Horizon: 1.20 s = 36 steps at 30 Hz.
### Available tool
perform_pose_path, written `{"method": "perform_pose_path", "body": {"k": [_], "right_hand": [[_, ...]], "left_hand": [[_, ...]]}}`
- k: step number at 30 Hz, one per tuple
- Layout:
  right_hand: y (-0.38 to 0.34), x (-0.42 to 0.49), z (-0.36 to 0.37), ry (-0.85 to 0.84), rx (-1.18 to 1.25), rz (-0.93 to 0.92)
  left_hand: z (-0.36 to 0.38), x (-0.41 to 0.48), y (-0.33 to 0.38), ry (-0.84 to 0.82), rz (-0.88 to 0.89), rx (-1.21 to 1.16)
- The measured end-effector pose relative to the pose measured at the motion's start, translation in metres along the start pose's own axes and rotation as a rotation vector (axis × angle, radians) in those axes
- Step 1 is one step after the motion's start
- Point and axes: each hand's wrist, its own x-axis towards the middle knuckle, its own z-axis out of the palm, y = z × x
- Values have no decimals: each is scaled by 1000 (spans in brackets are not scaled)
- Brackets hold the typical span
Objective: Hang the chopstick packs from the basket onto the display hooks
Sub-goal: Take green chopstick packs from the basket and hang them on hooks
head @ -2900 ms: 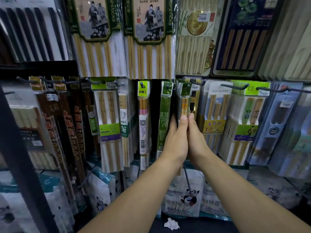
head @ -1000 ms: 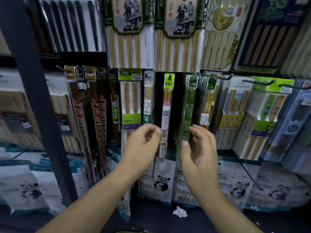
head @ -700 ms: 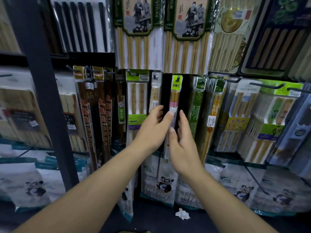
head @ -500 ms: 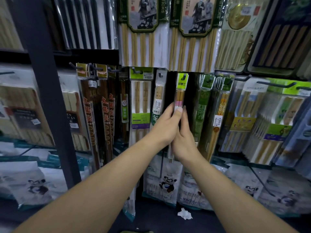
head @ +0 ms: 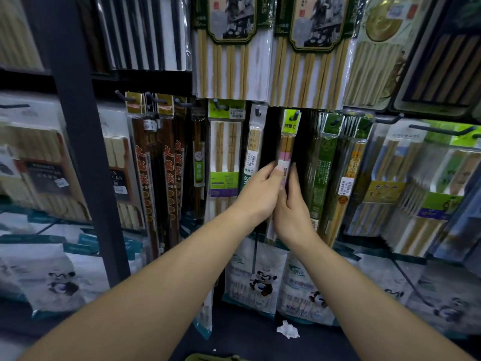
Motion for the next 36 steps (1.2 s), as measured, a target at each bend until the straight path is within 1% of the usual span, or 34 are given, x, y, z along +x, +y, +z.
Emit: {"method": "perform_pose_path", "body": {"k": [3,5,6,8,9,10,12,14,16,18,21,22,23,25,26,27,28,29,30,32,34,36], "right_hand": [[-1,-16,-6,-13,-75,24],[-4,-31,-8,-1,-143,-30],[-6,-40,-8,31,-189,-78],[-12,-53,-5,154,-253,-218],[-15,-57,-2,186,-261,-270],[-20,-59,2,180,-263,-297],[-29,-55,11,85,-262,-263],[-34,-44,22,-44,-203,-167],[-38,-31,31,-99,-184,-94],[-38,-17,37,-106,-158,-47],[-33,-1,41,-112,-141,-22],[-29,3,41,-134,-119,-32],[-26,6,43,-145,-47,-44],[-24,8,48,-52,-95,-72],[-20,8,48,-35,-111,-93],[-19,9,50,-21,-4,-35],[-15,11,50,32,6,-20],[-12,13,50,52,-8,-15],[-13,13,49,7,15,-11],[-10,11,44,-92,-24,-7],[-7,3,37,-129,-151,-11],[-10,-14,30,-137,-179,15]], "left_hand": [[-17,-20,-4,-23,-4,182],[-32,-35,-6,-6,25,287],[-40,-40,-6,34,41,322],[-56,-45,-5,169,97,380],[-62,-42,-4,234,128,396],[-66,-38,-3,272,144,390],[-67,-22,-4,258,137,324],[-62,-7,-5,195,95,243],[-56,4,-7,137,50,188],[-53,12,-8,106,27,182],[-50,16,-10,96,42,152],[-49,17,-11,97,45,142],[-49,18,-13,95,47,132],[-48,21,-17,87,62,138],[-47,22,-18,89,63,134],[-47,23,-19,87,59,123],[-47,24,-19,87,54,115],[-47,23,-18,86,49,111],[-47,22,-17,84,44,111],[-47,19,-17,93,55,152],[-50,14,-18,119,67,248],[-53,3,-20,167,47,319]]}}
